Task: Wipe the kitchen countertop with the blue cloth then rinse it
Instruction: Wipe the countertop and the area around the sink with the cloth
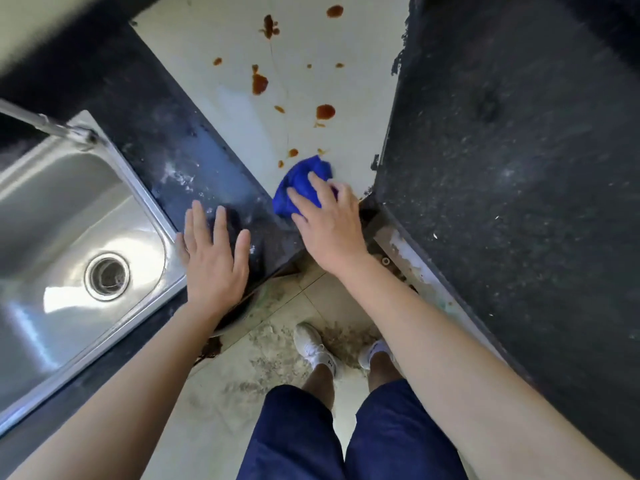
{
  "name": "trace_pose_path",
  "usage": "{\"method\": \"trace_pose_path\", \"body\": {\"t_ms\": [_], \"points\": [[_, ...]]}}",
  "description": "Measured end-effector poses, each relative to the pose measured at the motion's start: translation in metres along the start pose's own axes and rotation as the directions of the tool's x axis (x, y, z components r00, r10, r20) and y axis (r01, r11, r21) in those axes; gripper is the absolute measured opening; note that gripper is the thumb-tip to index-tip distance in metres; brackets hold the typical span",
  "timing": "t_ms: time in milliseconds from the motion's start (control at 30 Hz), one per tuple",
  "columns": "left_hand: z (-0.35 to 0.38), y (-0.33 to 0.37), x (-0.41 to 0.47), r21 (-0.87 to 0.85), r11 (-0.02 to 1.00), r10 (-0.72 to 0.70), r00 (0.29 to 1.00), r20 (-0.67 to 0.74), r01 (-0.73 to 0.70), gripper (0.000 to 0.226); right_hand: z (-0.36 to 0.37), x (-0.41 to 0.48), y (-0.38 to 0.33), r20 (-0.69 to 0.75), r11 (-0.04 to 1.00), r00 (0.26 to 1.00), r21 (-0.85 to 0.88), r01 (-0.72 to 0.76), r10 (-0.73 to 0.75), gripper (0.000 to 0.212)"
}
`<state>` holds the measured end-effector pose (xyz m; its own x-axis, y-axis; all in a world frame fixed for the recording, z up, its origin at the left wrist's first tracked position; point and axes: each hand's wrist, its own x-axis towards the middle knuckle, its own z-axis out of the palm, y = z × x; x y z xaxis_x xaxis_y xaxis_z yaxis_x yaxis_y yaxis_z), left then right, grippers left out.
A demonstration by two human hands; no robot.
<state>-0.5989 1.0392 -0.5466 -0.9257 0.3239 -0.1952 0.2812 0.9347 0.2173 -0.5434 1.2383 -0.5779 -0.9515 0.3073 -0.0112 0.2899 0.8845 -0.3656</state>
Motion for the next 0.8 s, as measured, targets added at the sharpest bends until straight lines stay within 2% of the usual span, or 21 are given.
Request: {"method": "trace_pose_path", "body": {"t_ms": [133,200,233,300,367,467,533,600,633,667,700,800], "points": [[0.002,0.002,0.003,0.006,0.999,0.049,0.999,-0.022,-0.048,0.065,-0.003,-0.002,-0.007,0.095,0.98,0.976,0.053,0.194,-0.198,0.04],[0.005,0.016,0.007,0.018,0.991,0.134,0.991,-0.025,-0.134,0.063,-0.023,0.013,0.027,0.124,0.979,0.972,0.003,0.202,-0.201,0.04],[0.007,0.024,0.008,0.022,0.982,0.187,0.982,-0.013,-0.186,0.062,-0.034,0.018,0.053,0.093,0.992,0.988,-0.023,0.126,-0.123,0.041],[0.014,0.04,0.011,0.018,0.961,0.275,0.961,0.029,-0.275,0.061,-0.062,0.02,0.117,-0.034,0.99,0.992,-0.06,-0.127,0.125,0.041],[0.022,0.054,0.012,0.006,0.95,0.311,0.947,0.077,-0.313,0.061,-0.09,0.003,0.186,-0.093,0.935,0.937,-0.085,-0.345,0.337,0.042],[0.031,0.063,0.01,-0.029,0.96,0.28,0.958,0.058,-0.279,0.059,-0.119,-0.049,0.255,-0.128,0.845,0.848,-0.095,-0.526,0.514,0.054],[0.032,0.062,0.009,-0.026,0.959,0.283,0.958,0.047,-0.282,0.057,-0.117,-0.087,0.259,-0.169,0.764,0.76,-0.054,-0.643,0.628,0.056],[0.031,0.06,0.01,-0.016,0.953,0.304,0.952,0.043,-0.303,0.055,-0.099,-0.117,0.237,-0.25,0.671,0.648,0.006,-0.742,0.719,0.048],[0.031,0.058,0.01,-0.015,0.95,0.313,0.949,0.044,-0.312,0.055,-0.088,-0.127,0.219,-0.301,0.666,0.634,0.003,-0.746,0.712,0.045],[0.031,0.058,0.011,-0.013,0.947,0.32,0.946,0.044,-0.32,0.055,-0.078,-0.134,0.195,-0.343,0.697,0.661,-0.023,-0.716,0.667,0.043],[0.03,0.057,0.011,-0.009,0.945,0.327,0.944,0.044,-0.327,0.055,-0.067,-0.138,0.17,-0.346,0.749,0.718,-0.06,-0.66,0.604,0.042],[0.028,0.055,0.011,-0.005,0.938,0.347,0.937,0.037,-0.347,0.054,-0.038,-0.116,0.097,-0.258,0.905,0.891,-0.111,-0.41,0.372,0.039]]}}
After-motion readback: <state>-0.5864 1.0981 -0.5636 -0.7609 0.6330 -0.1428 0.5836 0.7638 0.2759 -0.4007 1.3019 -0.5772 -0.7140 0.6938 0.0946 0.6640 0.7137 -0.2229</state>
